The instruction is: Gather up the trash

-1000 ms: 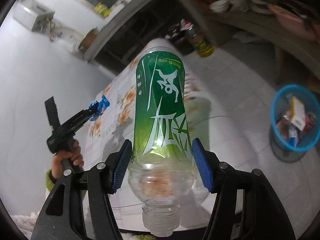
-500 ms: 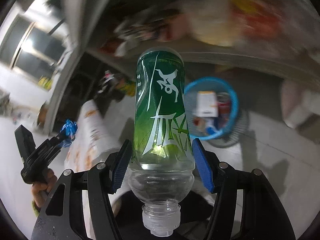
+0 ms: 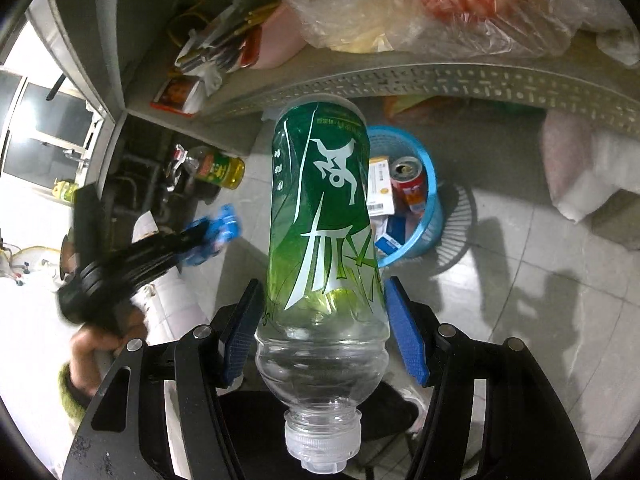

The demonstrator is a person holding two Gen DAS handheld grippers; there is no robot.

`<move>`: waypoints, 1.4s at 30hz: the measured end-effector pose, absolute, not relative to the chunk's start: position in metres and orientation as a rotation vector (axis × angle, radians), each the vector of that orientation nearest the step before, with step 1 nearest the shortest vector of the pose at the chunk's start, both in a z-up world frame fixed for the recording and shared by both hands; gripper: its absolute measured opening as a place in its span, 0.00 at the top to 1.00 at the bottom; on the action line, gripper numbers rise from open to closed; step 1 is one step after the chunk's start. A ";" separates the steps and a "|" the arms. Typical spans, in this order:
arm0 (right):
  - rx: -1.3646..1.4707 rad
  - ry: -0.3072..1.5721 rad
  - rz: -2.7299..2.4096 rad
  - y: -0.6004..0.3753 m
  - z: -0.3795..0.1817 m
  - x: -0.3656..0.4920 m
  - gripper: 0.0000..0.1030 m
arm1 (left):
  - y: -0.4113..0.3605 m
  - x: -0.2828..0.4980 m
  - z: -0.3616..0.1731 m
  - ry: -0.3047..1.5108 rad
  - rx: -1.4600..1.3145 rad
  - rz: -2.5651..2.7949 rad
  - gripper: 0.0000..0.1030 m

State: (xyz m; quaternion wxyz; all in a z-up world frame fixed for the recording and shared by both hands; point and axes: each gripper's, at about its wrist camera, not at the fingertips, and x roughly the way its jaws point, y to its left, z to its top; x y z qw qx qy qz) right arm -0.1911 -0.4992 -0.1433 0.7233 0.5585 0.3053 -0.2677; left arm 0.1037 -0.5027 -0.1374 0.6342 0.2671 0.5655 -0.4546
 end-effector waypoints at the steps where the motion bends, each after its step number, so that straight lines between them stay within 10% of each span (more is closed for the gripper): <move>1: 1.235 0.676 -0.593 -0.500 -0.144 -0.191 0.43 | -0.509 0.106 -0.146 1.299 0.622 -1.021 0.43; 15: 1.216 0.774 -0.572 -0.509 -0.165 -0.157 0.43 | -0.473 0.145 -0.099 1.272 0.411 -1.008 0.36; 29: 1.068 0.951 -0.616 -0.563 -0.240 -0.009 0.32 | -0.229 0.139 0.008 1.048 0.116 -0.980 0.16; 42: 0.882 0.848 -0.631 -0.475 -0.159 -0.109 0.29 | -0.158 0.085 -0.018 0.971 0.092 -0.951 0.13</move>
